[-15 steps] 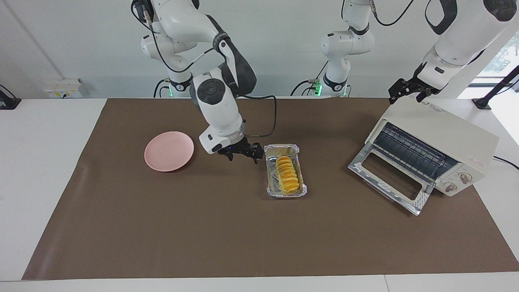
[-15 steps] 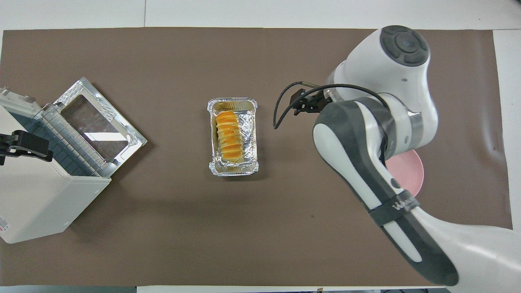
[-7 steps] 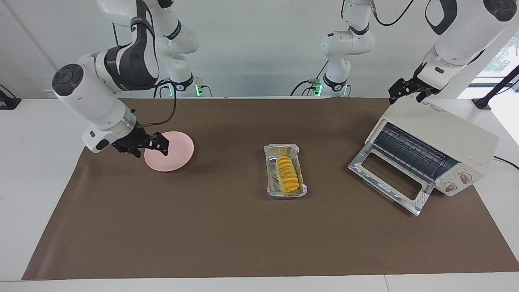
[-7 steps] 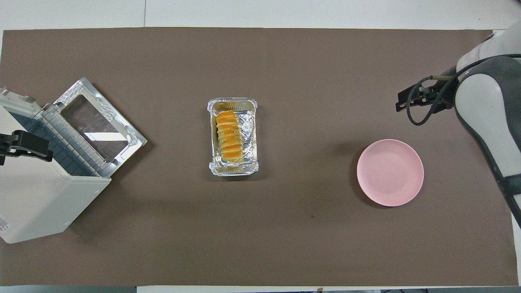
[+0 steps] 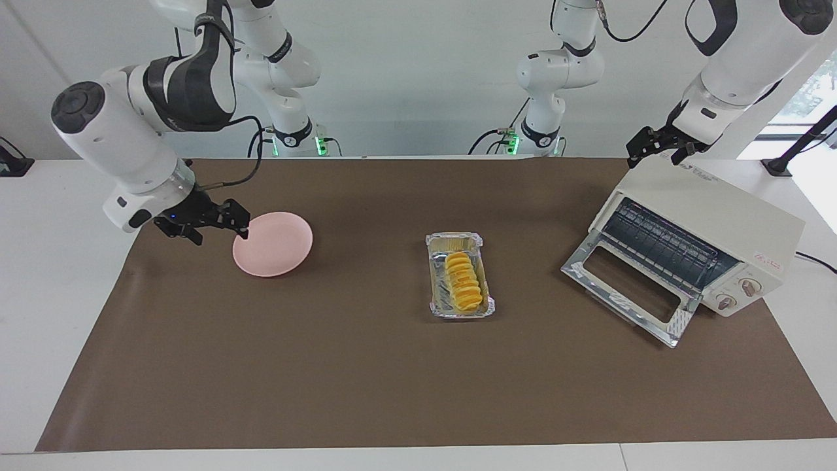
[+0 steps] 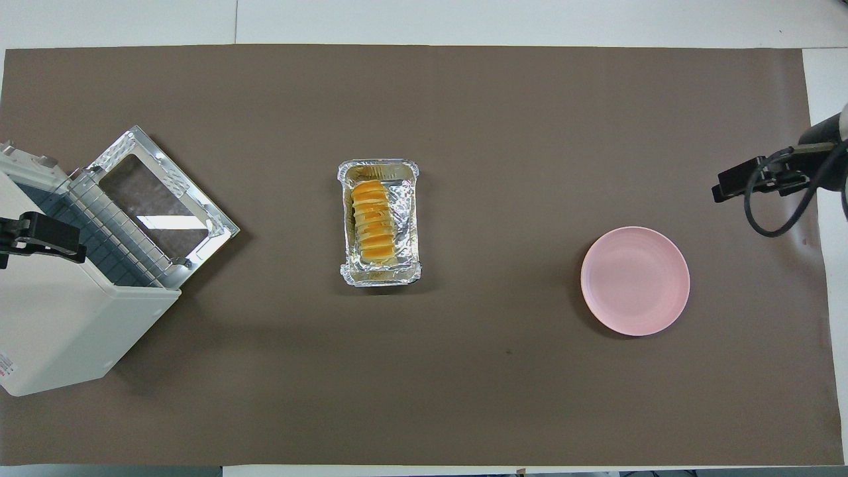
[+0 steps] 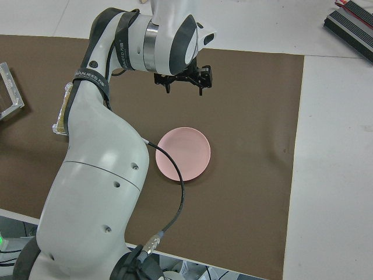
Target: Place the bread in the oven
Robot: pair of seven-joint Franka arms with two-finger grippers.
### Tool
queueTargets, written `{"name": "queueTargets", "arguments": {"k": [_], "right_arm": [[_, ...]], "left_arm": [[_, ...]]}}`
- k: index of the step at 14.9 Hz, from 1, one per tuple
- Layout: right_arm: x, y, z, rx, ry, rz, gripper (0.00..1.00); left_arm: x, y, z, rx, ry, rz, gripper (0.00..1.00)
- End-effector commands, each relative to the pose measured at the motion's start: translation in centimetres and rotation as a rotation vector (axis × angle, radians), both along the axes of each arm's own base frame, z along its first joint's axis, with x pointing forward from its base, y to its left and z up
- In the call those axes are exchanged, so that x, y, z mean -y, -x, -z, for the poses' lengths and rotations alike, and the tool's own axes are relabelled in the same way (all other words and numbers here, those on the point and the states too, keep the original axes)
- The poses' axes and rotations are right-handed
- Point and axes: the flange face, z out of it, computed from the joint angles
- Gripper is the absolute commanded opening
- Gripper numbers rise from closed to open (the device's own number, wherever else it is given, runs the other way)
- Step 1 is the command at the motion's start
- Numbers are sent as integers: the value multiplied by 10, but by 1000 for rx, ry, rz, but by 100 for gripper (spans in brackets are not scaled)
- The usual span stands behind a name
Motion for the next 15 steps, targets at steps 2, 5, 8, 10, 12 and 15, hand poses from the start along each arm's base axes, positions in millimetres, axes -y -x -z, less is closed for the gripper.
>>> {"name": "queueTargets", "arguments": {"k": [2,5,8,10,12,15], "right_arm": [[11,36,-32,-16,41,-20,100],[7,45,-37,-19,80,-34,100],[6,50,-46,-5,110,-37,100],[7,57,-53,10,112,-32,100],[9,58,-58,21,113,-20,100],[18,62,-64,27,96,51,100]], "left_arm": [[0,6,-3,2,0,1,100],[0,6,-3,2,0,1,100],[0,6,-3,2,0,1,100],[0,6,-3,2,0,1,100],[0,6,-3,2,0,1,100],[0,6,-3,2,-1,1,100]]}}
